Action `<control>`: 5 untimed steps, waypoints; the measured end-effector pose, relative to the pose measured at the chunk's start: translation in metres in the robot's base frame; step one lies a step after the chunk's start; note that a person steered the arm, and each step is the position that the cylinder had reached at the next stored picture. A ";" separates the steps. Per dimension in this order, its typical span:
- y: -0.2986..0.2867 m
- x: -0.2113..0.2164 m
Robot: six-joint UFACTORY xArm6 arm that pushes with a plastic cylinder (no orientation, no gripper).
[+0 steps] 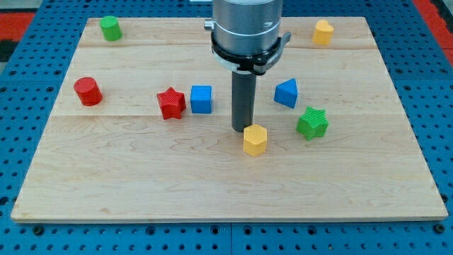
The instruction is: Slide the yellow hexagon towards the bottom center
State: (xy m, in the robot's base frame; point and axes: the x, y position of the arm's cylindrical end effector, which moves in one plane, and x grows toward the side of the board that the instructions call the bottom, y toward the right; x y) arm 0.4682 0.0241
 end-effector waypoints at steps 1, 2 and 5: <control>0.005 0.010; 0.013 0.027; 0.017 0.089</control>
